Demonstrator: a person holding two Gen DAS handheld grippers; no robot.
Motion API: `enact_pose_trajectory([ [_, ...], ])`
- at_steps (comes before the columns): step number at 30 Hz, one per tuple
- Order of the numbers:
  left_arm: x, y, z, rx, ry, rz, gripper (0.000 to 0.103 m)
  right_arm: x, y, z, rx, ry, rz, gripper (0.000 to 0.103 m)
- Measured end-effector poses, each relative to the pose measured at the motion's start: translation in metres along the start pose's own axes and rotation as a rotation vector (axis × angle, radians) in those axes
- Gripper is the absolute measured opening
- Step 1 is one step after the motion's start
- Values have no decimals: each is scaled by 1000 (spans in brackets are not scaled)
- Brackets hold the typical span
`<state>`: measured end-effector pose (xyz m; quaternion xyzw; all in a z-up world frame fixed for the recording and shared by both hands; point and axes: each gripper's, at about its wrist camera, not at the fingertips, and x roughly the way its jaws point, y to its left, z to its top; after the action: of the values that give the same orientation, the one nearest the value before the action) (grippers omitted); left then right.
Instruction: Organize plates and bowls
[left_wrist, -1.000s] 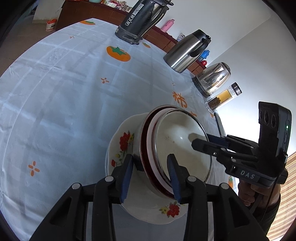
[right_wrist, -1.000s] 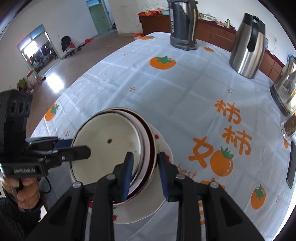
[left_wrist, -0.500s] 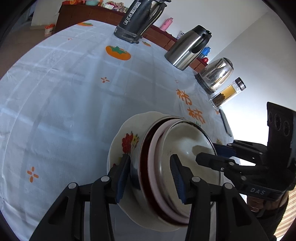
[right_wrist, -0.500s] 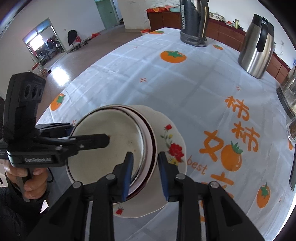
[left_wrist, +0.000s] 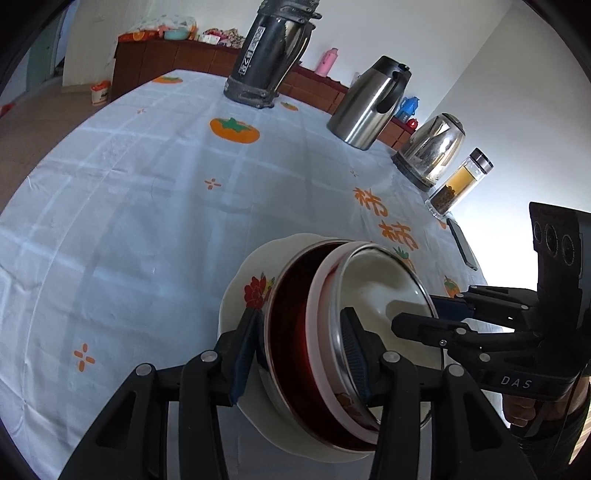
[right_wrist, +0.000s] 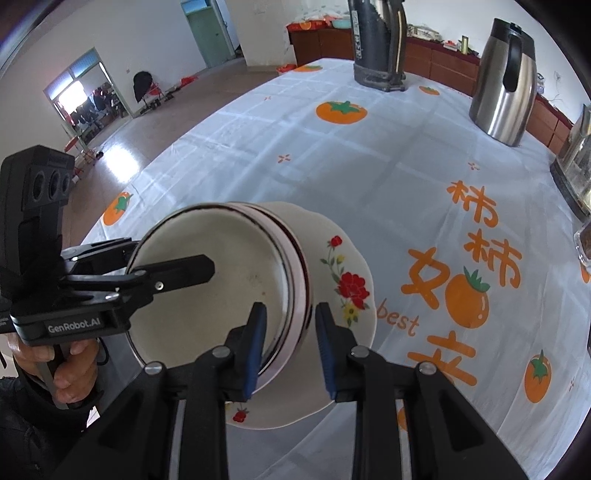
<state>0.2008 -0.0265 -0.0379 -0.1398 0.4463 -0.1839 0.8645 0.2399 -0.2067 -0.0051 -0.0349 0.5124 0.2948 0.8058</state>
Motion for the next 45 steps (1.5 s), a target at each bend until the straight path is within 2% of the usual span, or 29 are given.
enact_pose_trajectory([
  [3,-7,-5,-2,36,-35,18,49,-6,5,-8,-21,-47,-19,29],
  [7,-24,-14,-1,85,-126,76,65,-11,10,-16,-29,-72,-43,32],
  [10,-32,-18,0,113,-180,121,68,-15,8,-19,-13,-89,-35,36],
  [12,-34,-20,0,128,-192,140,68,-19,6,-21,-4,-110,-36,43],
  [17,-42,-17,-2,122,-258,230,69,-32,3,-30,19,-175,-81,52],
  [19,-49,-15,-3,108,-290,242,69,-41,2,-34,23,-226,-121,52],
  [22,-58,-17,-2,105,-355,271,69,-58,4,-41,16,-358,-212,58],
  [24,-63,-20,-2,114,-383,284,69,-68,5,-45,22,-448,-258,68],
  [28,-70,-27,-2,133,-437,284,70,-81,3,-50,53,-593,-292,69],
  [33,-71,-33,0,140,-456,290,73,-88,-1,-51,71,-700,-309,76],
  [38,-74,-46,-5,172,-479,297,73,-92,-3,-52,60,-778,-336,78],
  [42,-74,-57,-5,195,-487,305,74,-95,-10,-55,68,-811,-340,83],
  [45,-74,-64,-6,201,-496,310,75,-96,-16,-59,81,-836,-350,84],
])
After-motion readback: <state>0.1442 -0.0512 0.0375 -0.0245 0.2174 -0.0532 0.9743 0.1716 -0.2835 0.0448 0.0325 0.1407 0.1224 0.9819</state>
